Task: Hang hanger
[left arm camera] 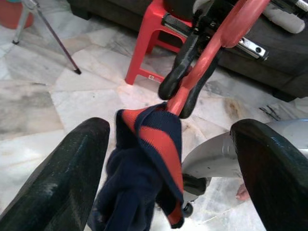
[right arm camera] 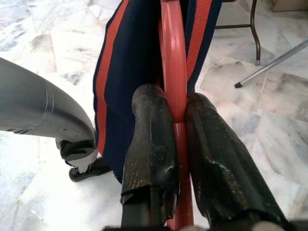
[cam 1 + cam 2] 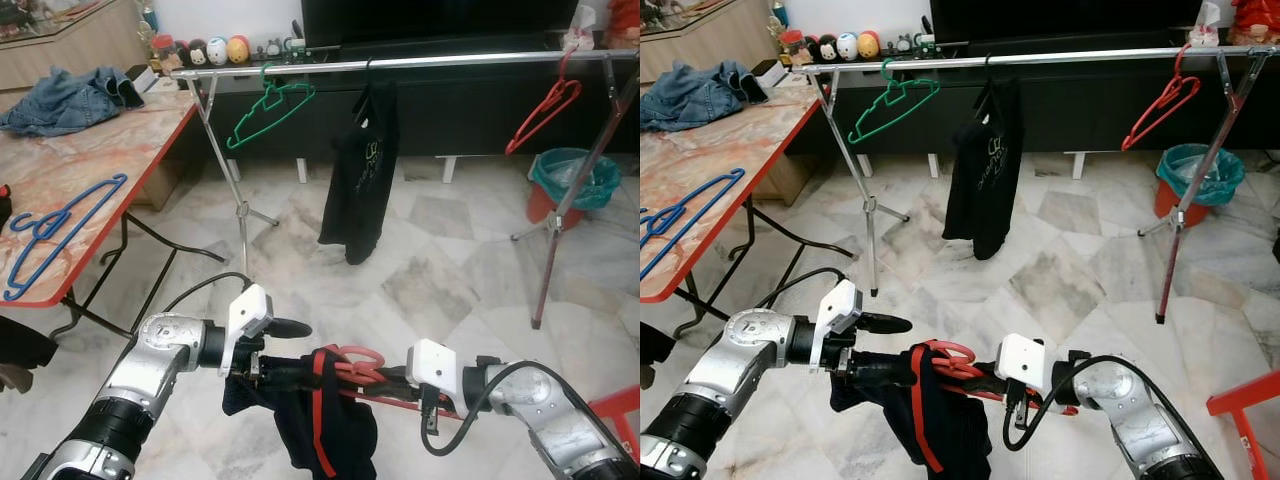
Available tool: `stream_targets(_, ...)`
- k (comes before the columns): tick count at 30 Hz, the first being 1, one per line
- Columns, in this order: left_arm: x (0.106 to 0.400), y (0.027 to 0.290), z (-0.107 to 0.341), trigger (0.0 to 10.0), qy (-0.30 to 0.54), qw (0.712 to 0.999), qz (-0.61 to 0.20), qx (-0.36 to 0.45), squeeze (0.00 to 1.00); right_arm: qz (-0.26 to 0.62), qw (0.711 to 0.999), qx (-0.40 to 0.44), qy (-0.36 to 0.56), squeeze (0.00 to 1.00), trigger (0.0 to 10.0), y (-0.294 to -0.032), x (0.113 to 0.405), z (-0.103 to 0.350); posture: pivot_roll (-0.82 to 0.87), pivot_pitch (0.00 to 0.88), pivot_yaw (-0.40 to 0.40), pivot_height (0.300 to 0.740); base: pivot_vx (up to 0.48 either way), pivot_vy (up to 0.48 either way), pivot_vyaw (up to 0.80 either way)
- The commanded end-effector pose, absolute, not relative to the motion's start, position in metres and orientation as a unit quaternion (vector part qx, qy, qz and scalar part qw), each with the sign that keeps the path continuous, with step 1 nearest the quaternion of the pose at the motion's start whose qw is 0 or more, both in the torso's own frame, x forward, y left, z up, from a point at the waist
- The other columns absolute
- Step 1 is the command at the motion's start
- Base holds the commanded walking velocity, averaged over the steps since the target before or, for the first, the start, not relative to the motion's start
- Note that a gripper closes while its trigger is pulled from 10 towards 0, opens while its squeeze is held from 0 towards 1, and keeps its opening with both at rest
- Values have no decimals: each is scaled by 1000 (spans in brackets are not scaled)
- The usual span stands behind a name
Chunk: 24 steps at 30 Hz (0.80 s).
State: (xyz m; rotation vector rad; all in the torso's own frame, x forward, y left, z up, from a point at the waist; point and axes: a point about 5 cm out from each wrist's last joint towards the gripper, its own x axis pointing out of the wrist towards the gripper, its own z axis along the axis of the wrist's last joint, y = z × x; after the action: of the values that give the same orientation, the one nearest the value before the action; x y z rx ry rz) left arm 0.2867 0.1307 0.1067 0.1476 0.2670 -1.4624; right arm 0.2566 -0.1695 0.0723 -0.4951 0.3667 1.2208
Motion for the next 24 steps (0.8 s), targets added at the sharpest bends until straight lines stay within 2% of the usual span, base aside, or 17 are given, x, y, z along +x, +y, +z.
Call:
stream_targets(1,285,129,110,10000,122,724,-674,81,0,574,777,-224,129,0,10000,-159,261,86,39,27,104,740,0,0,0)
stream_targets(20,284,122,104,10000,129,714,-682,92,0,582,774,-225,111,0,10000,-153,264,95,25,0,106,740,0,0,0)
stream_targets(24,284,118,101,10000,130,717,-678,96,0,588,770,-225,108,0,10000,-153,263,99,12,0,81,740,0,0,0)
